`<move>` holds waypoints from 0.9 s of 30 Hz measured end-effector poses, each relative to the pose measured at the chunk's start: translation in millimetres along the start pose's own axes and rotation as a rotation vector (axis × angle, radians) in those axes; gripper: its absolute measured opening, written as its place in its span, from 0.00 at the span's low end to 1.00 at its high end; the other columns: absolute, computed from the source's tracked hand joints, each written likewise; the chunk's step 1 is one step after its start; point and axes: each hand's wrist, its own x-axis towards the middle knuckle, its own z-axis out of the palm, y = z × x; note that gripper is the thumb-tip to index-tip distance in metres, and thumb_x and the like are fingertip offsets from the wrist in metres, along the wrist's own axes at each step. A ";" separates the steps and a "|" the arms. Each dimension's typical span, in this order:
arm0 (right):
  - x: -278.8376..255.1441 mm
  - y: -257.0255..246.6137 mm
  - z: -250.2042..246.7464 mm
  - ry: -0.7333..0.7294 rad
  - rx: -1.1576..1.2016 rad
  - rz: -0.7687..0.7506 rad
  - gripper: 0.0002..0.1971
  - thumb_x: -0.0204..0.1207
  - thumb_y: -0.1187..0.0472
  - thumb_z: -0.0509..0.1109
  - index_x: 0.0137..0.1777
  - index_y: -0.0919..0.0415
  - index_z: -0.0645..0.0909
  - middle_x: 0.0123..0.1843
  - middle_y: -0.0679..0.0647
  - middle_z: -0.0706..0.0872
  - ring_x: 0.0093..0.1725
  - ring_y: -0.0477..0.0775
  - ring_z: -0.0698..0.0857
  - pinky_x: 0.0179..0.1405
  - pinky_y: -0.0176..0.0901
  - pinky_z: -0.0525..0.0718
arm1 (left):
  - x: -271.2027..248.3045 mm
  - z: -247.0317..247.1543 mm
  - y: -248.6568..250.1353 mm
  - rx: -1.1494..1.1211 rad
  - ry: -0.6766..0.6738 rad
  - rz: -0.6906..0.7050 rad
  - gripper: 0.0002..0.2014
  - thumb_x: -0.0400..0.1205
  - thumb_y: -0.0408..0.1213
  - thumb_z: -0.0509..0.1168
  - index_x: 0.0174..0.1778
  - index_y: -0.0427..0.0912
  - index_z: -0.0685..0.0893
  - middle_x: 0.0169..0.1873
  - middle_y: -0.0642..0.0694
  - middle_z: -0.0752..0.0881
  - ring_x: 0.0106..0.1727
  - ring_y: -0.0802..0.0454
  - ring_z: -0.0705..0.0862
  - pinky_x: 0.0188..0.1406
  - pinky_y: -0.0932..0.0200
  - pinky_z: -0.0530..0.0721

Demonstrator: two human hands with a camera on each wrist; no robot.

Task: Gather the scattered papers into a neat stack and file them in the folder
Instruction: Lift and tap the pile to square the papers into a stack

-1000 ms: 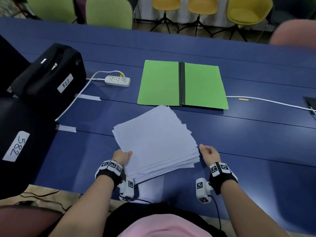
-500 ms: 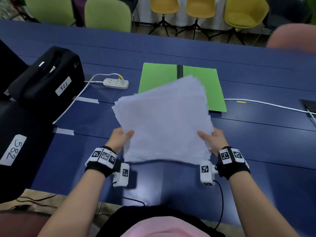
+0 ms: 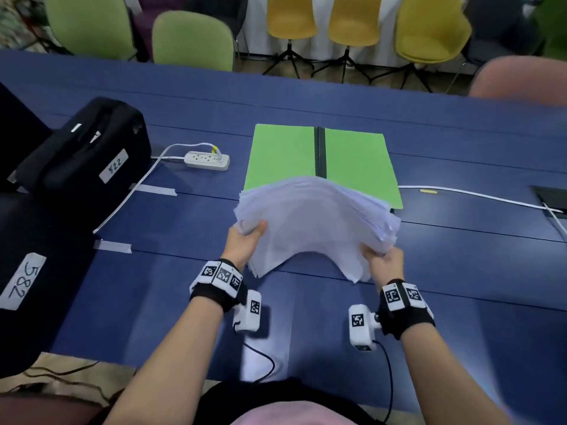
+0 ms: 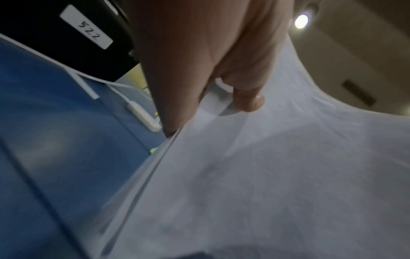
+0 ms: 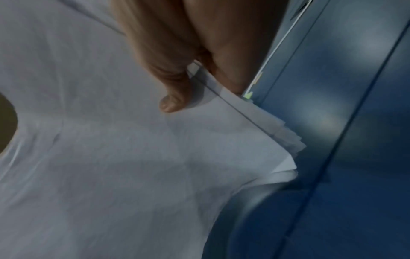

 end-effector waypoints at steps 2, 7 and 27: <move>-1.1 -13.8 -4.3 0.016 0.062 -0.066 0.09 0.72 0.76 0.72 0.49 0.67 0.84 0.32 0.40 0.89 0.28 0.27 0.83 0.36 0.29 0.85 | -0.1 2.0 13.0 -0.010 -0.022 0.051 0.08 0.78 0.32 0.72 0.51 0.47 0.87 0.49 0.52 0.89 0.53 0.52 0.87 0.64 0.51 0.83; 2.5 -12.0 -8.5 -0.022 0.053 -0.071 0.16 0.67 0.74 0.77 0.55 0.65 0.84 0.42 0.49 0.89 0.32 0.29 0.87 0.35 0.24 0.85 | 0.0 -4.0 15.4 -0.021 -0.007 0.057 0.38 0.56 0.41 0.84 0.64 0.41 0.84 0.55 0.48 0.90 0.58 0.51 0.88 0.56 0.57 0.86; 1.5 -29.9 0.4 -0.048 0.109 -0.152 0.16 0.70 0.66 0.77 0.58 0.59 0.84 0.49 0.50 0.88 0.41 0.35 0.86 0.40 0.21 0.81 | 13.6 5.8 -0.7 -0.064 0.290 0.111 0.23 0.69 0.49 0.79 0.57 0.47 0.84 0.47 0.57 0.87 0.57 0.51 0.83 0.64 0.56 0.79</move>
